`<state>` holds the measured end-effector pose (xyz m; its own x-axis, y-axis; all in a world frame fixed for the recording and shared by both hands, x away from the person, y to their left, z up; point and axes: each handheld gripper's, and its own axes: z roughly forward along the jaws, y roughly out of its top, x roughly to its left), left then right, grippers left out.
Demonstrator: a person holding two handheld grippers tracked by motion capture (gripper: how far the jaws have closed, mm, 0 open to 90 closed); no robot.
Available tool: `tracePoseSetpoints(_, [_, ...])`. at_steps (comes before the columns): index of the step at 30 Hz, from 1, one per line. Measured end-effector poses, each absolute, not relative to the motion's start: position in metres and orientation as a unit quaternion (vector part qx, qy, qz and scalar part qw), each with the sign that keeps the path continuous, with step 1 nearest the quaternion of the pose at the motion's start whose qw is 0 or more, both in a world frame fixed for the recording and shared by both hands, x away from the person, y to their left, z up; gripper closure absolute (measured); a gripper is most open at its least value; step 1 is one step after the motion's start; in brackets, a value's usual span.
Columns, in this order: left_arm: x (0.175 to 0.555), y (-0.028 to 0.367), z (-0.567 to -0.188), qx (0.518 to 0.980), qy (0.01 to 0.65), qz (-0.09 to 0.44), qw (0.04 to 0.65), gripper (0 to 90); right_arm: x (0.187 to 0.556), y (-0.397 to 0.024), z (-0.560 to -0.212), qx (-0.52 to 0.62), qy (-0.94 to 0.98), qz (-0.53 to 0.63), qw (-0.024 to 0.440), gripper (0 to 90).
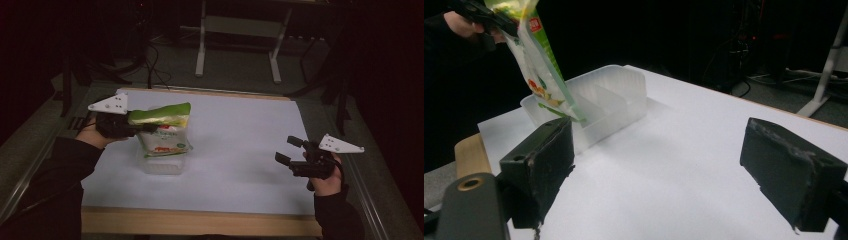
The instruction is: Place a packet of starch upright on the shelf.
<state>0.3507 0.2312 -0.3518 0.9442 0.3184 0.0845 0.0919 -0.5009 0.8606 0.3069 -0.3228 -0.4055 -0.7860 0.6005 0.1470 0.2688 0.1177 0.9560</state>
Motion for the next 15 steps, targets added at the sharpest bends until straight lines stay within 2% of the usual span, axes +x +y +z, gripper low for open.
tracePoseSetpoints(15, [0.36,0.234,-0.368,0.877,0.116,0.08,0.459,84.7,0.306,-0.324,-0.408,0.295,0.732,0.599,0.134,13.9])
